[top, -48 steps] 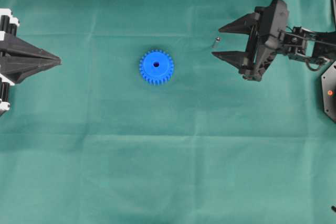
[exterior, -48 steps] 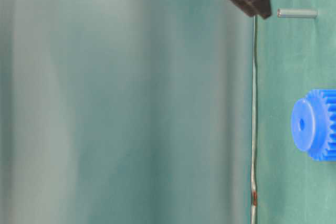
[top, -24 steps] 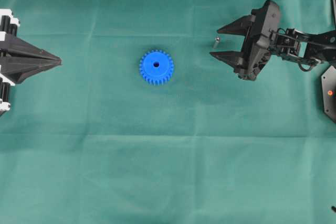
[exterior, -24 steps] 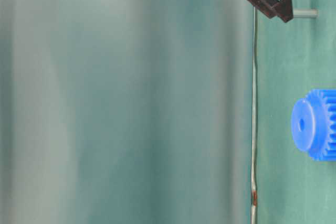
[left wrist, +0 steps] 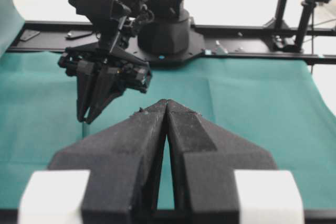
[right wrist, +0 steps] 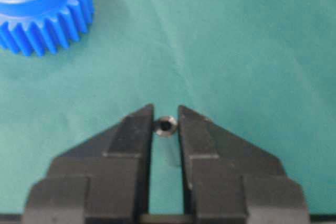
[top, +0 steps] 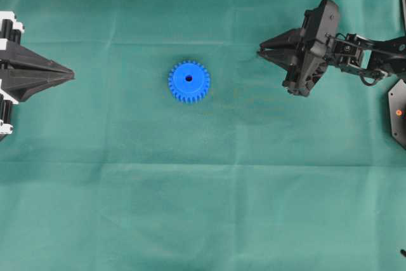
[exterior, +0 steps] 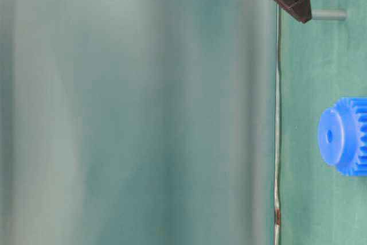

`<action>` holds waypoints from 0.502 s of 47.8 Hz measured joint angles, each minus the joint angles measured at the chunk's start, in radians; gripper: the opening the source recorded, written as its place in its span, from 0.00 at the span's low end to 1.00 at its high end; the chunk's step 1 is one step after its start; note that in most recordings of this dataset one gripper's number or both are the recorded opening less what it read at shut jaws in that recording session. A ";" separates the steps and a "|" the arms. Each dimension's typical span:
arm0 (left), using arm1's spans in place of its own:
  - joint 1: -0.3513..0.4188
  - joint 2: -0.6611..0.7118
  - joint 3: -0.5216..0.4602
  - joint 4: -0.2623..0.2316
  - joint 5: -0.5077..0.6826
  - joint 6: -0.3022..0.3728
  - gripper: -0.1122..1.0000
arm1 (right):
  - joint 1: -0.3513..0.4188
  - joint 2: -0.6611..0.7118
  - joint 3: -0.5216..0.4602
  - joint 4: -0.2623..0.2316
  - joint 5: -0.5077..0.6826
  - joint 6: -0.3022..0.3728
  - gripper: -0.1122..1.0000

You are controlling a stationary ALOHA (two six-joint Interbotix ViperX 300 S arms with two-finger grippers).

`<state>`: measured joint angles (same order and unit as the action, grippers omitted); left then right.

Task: Insert the shaft placed at a random location into the center hole of the medium gear at another random location.
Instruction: 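Lower the right gripper over the shaft and close on it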

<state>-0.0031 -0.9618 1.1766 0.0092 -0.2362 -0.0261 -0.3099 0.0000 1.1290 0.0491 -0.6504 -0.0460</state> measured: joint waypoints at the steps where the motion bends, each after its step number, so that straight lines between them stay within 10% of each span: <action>1: 0.000 0.002 0.002 0.000 0.000 0.000 0.10 | 0.000 0.002 -0.002 0.000 0.000 0.000 0.22; 24: 0.000 0.002 0.002 0.000 0.012 0.000 0.10 | -0.002 0.000 -0.002 0.002 0.002 0.000 0.22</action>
<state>-0.0031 -0.9603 1.1781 0.0092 -0.2240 -0.0261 -0.3114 0.0000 1.1275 0.0506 -0.6489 -0.0460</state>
